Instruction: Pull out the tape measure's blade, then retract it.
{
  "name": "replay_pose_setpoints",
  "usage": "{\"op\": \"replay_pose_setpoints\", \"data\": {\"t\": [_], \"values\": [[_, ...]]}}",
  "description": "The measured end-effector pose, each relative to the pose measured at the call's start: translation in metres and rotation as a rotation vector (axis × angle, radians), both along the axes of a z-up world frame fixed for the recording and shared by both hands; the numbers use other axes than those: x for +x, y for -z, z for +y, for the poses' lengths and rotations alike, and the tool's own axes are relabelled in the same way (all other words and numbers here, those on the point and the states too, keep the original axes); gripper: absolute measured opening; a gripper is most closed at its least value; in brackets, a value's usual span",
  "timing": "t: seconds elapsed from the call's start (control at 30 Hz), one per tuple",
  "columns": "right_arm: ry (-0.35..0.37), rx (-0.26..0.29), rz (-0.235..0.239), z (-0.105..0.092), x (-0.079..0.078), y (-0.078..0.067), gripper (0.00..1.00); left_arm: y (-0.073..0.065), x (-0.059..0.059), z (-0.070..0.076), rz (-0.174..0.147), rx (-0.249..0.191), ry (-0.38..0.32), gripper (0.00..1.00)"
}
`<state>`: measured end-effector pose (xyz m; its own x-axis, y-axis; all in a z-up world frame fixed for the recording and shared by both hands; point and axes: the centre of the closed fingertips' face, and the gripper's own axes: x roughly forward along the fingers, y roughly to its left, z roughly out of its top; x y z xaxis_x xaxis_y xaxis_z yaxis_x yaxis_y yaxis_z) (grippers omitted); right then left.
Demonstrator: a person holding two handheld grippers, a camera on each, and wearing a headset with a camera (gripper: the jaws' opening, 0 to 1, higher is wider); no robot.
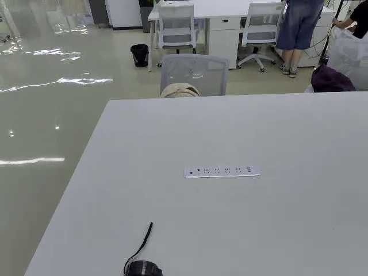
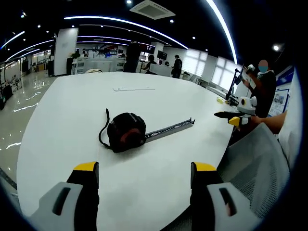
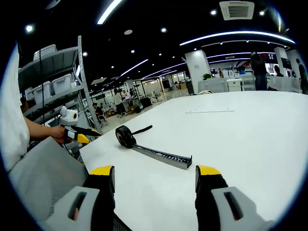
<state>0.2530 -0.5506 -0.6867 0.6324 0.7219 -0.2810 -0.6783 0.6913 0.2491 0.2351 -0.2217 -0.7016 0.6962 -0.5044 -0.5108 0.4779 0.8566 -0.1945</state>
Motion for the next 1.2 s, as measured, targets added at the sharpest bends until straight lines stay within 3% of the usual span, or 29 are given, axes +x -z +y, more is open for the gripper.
{"op": "replay_pose_setpoints", "data": {"t": [0.2, 0.73, 1.2], "values": [[0.014, -0.007, -0.009, -0.003, -0.003, -0.001, 0.68, 0.000, -0.006, 0.004, 0.004, -0.010, -0.014, 0.77], [0.008, 0.000, 0.010, -0.003, -0.006, 0.000, 0.67, -0.001, -0.005, 0.001, 0.008, -0.007, -0.006, 0.76], [0.013, 0.004, 0.011, -0.004, -0.003, -0.001, 0.66, -0.007, 0.013, -0.006, 0.036, 0.006, -0.009, 0.77]]}}
